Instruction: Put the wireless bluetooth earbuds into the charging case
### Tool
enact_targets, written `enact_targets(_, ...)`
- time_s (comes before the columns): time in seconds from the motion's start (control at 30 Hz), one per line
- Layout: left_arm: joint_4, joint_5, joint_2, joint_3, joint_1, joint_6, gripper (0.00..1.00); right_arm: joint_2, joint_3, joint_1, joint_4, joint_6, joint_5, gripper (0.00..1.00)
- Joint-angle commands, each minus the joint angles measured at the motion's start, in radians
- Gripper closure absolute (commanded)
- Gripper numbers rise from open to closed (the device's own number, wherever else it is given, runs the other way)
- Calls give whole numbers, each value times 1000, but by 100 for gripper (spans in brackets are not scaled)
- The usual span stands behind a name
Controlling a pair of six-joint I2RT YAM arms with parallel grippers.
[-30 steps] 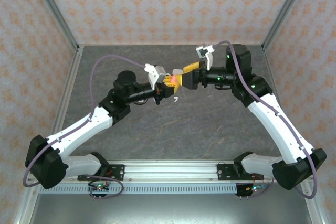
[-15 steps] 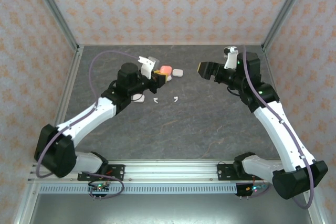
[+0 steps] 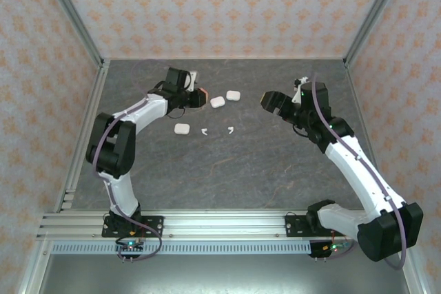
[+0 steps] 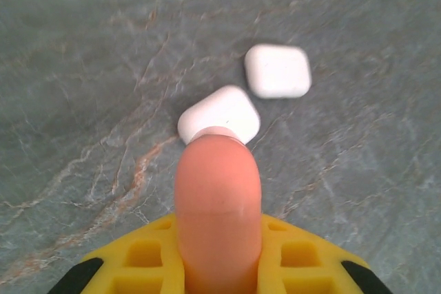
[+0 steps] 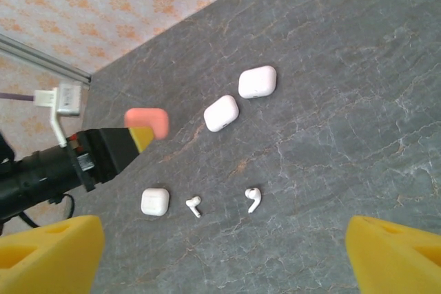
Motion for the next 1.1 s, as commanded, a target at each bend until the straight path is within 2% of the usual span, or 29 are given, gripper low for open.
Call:
enact_targets(0.0, -80, 5, 66, 57, 13, -66, 95, 4, -9, -3, 31, 24, 9, 9)
enact_targets(0.17, -56, 24, 118, 58, 18, -105, 89, 17, -9, -3, 27, 4, -7, 9)
enact_targets(0.4, -69, -22, 134, 41, 32, -137, 61, 31, 8, -3, 25, -15, -30, 8)
enact_targets(0.6, -119, -104, 81, 37, 54, -114, 53, 75, 56, 12, -30, -79, -63, 8)
enact_targets(0.83, -122, -101, -106, -5, 111, -90, 47, 258, 181, 144, -136, -241, -6, 8)
enact_targets(1.07, -114, -48, -289, -122, 263, -162, 42, 533, 397, 338, -194, -407, 114, 7)
